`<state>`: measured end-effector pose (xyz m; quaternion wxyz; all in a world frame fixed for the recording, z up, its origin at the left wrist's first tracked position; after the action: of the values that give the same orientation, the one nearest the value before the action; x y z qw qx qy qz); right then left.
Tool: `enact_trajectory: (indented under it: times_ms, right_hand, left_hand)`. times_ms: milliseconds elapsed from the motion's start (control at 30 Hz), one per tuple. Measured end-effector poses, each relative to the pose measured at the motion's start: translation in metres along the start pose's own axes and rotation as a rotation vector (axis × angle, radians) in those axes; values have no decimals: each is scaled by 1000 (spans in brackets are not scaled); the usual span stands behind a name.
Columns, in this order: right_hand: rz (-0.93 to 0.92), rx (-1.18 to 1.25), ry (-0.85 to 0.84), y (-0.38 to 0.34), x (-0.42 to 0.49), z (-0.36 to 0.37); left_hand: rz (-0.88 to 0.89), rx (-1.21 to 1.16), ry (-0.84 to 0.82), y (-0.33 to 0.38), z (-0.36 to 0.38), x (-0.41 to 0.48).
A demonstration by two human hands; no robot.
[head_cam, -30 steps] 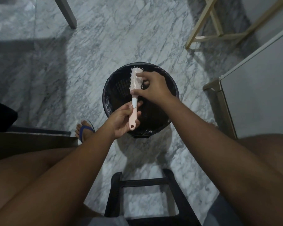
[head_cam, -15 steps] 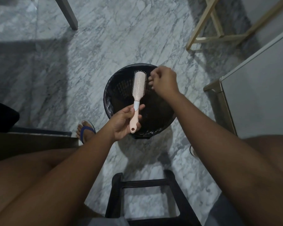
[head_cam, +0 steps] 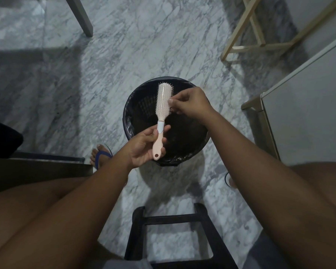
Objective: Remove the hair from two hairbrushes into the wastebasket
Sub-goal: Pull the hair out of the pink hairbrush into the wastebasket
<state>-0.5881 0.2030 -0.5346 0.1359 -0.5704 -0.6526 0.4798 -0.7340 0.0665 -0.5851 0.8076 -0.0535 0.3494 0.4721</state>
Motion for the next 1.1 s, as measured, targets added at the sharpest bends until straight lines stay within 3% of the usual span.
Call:
enact_trajectory:
  times_ms: [100,267,333,433,533,633,900,1033,1100]
  right_hand:
    - [46,48,0,2,6,0]
    - [211,216,253,7,19,-7]
    - [141,89,243,4,19,-8]
    - [-14,-286,113,-10,14,8]
    - [-32,-414,200,-18,20,13]
    - [13,-344,297,-21,27,3]
    - [111,-284,288,-9,29,-6]
    - [214,235,241,0,20,7]
    - [226,312,154,2,11,16]
  left_hand:
    - [5,-17,-12,2,3,1]
    - [-5,-32,-3,-2,6,3]
    - [-18,-5,8,-6,5,6]
    - [6,79,47,-7,2,6]
    - [9,167,63,-10,3,6]
    - [6,159,45,-11,5,6]
    - [-23,147,15,-6,5,4]
    - [-6,71,24,-4,5,3]
    - [11,18,34,-2,5,4]
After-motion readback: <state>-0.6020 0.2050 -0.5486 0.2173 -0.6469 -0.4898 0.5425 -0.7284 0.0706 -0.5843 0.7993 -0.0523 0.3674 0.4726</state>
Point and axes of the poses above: each hand's wrist, its own x-axis towards the middle knuckle, its own z-axis out of the palm, y = z × x, the point moved 2 cm from there along x, towards the middle knuckle, and after that the axes turned 11 degrees about -x, right-handed, at the moved point
